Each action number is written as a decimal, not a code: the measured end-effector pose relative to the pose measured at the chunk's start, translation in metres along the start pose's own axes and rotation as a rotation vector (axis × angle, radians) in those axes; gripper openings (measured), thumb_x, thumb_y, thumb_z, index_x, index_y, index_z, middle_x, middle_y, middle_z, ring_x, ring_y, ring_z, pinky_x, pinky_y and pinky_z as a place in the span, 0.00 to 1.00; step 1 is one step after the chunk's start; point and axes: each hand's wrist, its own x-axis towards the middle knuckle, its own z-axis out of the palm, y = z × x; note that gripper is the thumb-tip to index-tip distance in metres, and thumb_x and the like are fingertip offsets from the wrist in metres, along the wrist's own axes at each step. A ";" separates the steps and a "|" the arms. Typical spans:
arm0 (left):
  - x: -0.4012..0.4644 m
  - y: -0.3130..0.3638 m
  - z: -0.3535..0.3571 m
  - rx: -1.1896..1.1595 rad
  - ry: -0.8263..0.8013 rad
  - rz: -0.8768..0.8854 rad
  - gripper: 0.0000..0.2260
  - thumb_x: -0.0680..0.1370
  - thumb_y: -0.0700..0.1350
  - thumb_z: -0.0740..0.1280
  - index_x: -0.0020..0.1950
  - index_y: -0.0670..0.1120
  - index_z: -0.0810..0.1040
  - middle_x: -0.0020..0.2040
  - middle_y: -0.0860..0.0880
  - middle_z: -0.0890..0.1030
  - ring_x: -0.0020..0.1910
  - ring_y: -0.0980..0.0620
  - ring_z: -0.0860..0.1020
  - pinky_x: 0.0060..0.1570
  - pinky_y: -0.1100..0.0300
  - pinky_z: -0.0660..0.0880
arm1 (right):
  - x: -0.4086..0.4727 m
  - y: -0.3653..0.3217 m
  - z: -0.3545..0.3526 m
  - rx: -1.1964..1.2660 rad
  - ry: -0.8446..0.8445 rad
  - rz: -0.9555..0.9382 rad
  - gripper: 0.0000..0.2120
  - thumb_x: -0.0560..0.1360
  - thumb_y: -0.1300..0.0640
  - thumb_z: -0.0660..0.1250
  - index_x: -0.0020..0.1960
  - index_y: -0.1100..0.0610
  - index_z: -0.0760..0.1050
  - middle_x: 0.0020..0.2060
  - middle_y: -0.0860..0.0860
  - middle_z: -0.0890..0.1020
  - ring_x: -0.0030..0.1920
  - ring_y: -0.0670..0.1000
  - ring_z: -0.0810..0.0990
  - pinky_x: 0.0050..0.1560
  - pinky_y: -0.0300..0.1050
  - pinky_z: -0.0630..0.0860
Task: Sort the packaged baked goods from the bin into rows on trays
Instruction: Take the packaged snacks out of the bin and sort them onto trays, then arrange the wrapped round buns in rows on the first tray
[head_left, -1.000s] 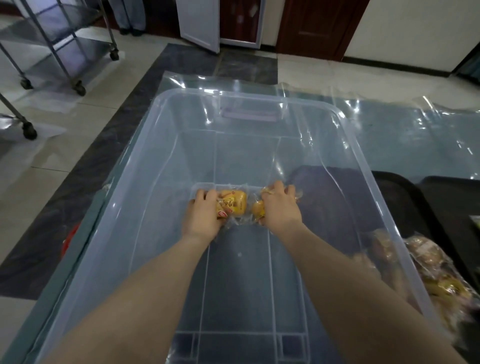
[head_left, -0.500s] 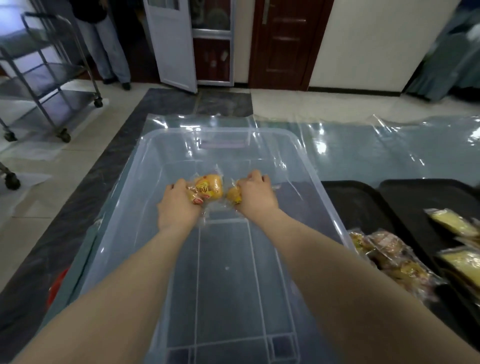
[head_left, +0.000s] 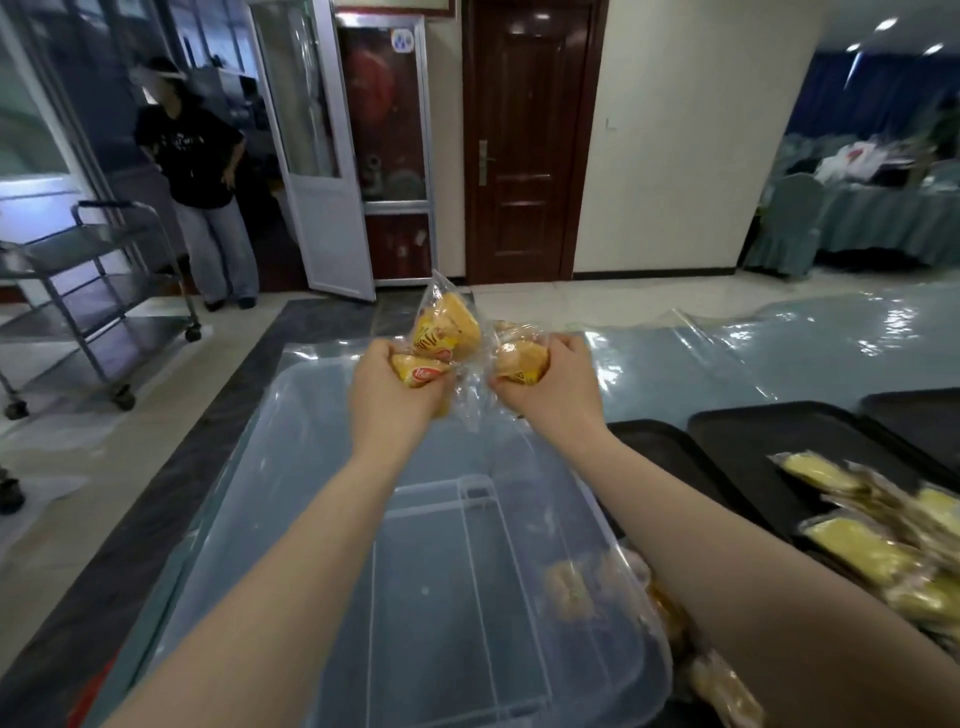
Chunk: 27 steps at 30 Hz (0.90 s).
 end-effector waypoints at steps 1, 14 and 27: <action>-0.007 0.006 0.006 -0.006 -0.018 0.015 0.18 0.65 0.47 0.78 0.44 0.53 0.70 0.44 0.51 0.80 0.43 0.50 0.79 0.44 0.46 0.79 | -0.002 0.004 -0.011 0.022 0.004 0.005 0.21 0.63 0.45 0.78 0.50 0.45 0.72 0.51 0.43 0.67 0.46 0.41 0.71 0.45 0.34 0.71; -0.086 0.066 0.156 0.200 -0.203 0.114 0.17 0.65 0.52 0.77 0.41 0.55 0.69 0.41 0.54 0.78 0.39 0.57 0.76 0.34 0.61 0.72 | -0.011 0.135 -0.157 0.138 -0.085 0.038 0.18 0.64 0.45 0.77 0.45 0.37 0.68 0.51 0.39 0.69 0.46 0.38 0.74 0.39 0.31 0.70; -0.167 0.004 0.288 0.479 -0.399 -0.143 0.16 0.64 0.55 0.76 0.45 0.55 0.72 0.44 0.54 0.76 0.40 0.57 0.76 0.39 0.58 0.74 | -0.042 0.310 -0.213 -0.009 -0.447 0.182 0.26 0.66 0.42 0.74 0.61 0.43 0.70 0.62 0.43 0.70 0.55 0.41 0.72 0.50 0.35 0.71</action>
